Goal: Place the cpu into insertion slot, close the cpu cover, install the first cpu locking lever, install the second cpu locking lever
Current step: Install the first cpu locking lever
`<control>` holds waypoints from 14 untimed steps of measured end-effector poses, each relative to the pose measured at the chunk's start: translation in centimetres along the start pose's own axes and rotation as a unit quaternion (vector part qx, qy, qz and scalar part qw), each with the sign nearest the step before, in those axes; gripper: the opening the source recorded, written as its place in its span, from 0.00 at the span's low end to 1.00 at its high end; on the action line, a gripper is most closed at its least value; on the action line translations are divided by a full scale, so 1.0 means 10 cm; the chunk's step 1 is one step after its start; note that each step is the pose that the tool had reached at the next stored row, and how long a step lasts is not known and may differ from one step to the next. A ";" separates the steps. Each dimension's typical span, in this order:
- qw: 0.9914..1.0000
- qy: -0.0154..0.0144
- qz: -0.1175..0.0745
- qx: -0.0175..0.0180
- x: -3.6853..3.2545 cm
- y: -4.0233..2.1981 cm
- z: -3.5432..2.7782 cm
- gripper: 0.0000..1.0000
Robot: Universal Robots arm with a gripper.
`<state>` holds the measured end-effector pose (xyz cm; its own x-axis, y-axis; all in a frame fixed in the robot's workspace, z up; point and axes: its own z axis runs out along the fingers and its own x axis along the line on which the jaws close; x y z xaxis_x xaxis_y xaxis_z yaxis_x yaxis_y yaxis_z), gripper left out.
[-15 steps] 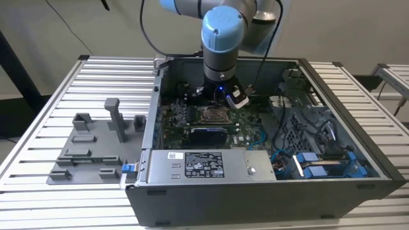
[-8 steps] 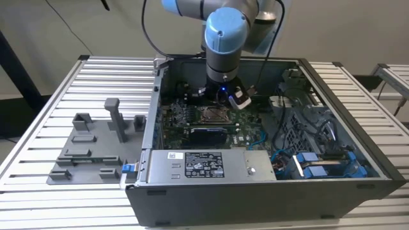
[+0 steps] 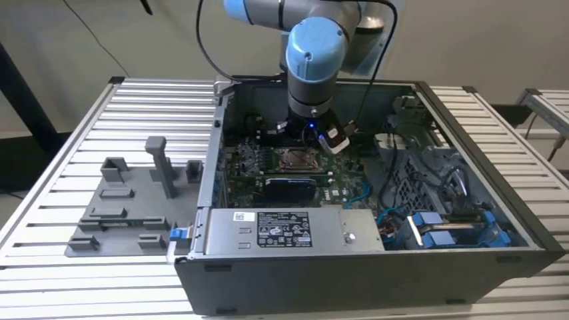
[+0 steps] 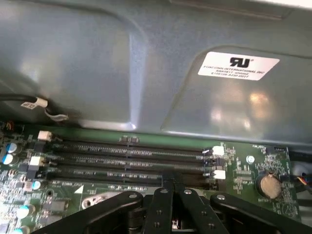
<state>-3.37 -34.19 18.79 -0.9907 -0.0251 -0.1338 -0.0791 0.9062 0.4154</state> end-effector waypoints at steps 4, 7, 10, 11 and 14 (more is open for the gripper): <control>1.000 0.001 0.001 -0.001 -0.017 0.052 -0.119 0.11; 1.000 0.002 0.001 0.000 -0.028 0.085 -0.192 0.11; 1.000 0.004 0.001 0.007 -0.029 0.088 -0.203 0.11; 1.000 0.005 0.001 0.012 -0.030 0.086 -0.204 0.11; 0.999 0.008 0.000 0.032 -0.029 0.084 -0.205 0.11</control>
<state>-3.38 -34.28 21.02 -0.9924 -0.0309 -0.1195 -0.0719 0.9316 0.3562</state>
